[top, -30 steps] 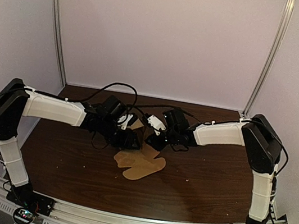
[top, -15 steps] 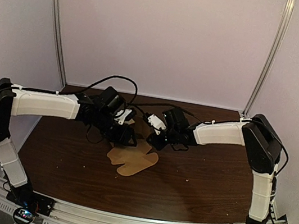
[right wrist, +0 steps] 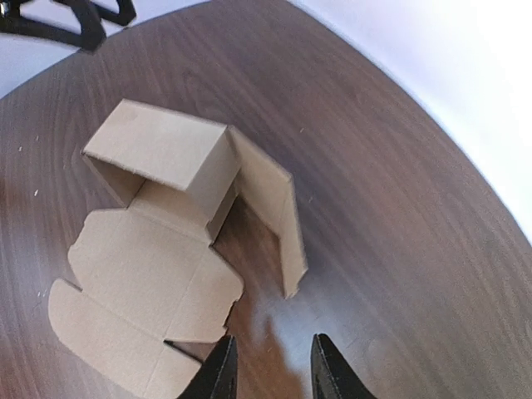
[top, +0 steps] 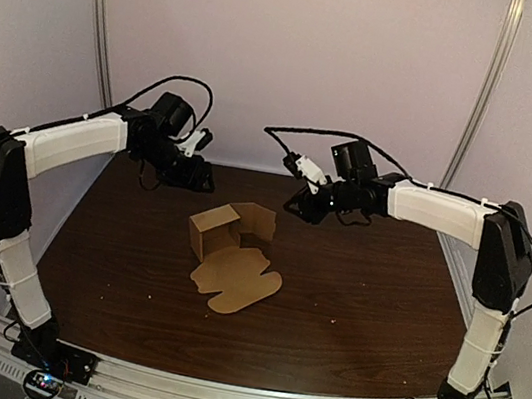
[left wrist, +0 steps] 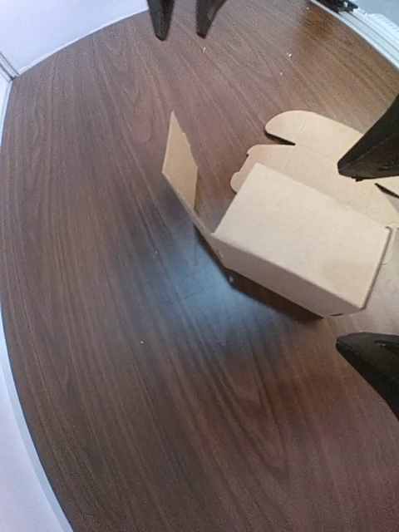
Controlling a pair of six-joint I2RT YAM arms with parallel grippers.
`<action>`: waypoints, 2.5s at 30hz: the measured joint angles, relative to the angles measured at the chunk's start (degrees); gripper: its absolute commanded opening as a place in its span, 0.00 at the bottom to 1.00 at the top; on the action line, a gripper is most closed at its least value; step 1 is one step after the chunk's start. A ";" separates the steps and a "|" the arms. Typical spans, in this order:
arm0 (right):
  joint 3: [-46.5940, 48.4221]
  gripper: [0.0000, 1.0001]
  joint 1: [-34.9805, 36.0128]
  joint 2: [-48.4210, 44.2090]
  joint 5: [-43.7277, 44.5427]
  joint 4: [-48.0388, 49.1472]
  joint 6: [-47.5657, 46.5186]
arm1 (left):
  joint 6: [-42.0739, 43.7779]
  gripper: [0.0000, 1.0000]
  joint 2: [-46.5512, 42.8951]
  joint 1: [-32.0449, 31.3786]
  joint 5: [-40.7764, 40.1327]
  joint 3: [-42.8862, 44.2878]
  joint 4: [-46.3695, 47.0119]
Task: Fold the paper box
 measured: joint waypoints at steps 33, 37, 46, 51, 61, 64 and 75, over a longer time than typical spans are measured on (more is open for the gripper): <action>18.75 0.41 -2.62 23.32 -18.45 -12.41 -7.17 | 1.79 0.60 12.72 0.26 17.20 -3.04 5.51; 22.23 0.37 -2.21 23.34 -18.75 -18.49 -11.32 | 1.68 0.59 12.72 0.26 18.34 -3.43 6.38; 20.02 0.37 -11.13 12.11 -20.04 -29.55 -19.12 | 1.60 0.56 12.72 0.13 20.90 -4.66 8.57; 23.56 0.38 -15.47 12.33 -14.80 -25.00 -14.67 | 1.64 0.56 12.72 -0.92 22.38 -4.70 9.46; 33.99 0.39 -13.44 30.32 -10.45 -21.79 -8.31 | 1.66 0.55 12.74 -2.62 23.45 -4.81 9.49; 33.92 0.38 -11.54 31.69 -10.10 -21.94 -8.17 | 1.66 0.55 12.74 -2.78 23.41 -4.79 9.49; 20.61 0.42 -7.45 22.34 -20.15 -19.12 -12.76 | 1.64 0.54 12.98 -2.89 23.02 -4.79 9.51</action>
